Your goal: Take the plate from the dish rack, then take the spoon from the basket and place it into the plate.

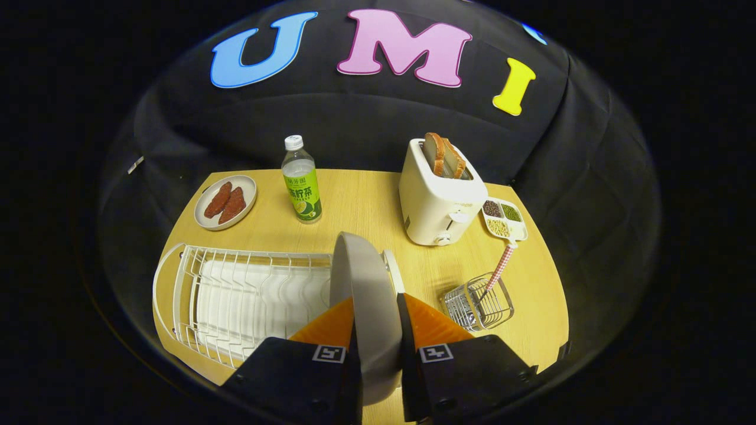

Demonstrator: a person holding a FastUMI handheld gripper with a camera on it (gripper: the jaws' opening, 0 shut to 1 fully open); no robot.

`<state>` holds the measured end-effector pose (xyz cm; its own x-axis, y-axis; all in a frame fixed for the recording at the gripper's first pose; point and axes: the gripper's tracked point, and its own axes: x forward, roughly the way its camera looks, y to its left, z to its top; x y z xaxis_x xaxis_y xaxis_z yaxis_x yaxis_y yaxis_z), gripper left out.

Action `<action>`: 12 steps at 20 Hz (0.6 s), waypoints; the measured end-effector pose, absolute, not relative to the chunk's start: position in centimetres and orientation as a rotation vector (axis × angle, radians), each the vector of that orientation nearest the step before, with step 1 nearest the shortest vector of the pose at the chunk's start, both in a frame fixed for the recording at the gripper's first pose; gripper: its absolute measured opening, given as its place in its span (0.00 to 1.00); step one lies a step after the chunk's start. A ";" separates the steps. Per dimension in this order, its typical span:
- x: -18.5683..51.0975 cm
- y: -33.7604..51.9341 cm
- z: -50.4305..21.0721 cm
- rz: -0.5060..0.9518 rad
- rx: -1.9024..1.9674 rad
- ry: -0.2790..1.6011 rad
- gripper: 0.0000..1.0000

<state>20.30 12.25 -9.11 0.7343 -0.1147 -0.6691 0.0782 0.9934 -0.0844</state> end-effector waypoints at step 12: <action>20.2 11.8 -5.5 -0.010 -0.020 0.688 0.28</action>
<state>20.16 11.75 -5.46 0.7727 -0.0154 -0.6346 0.0023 0.9998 -0.0215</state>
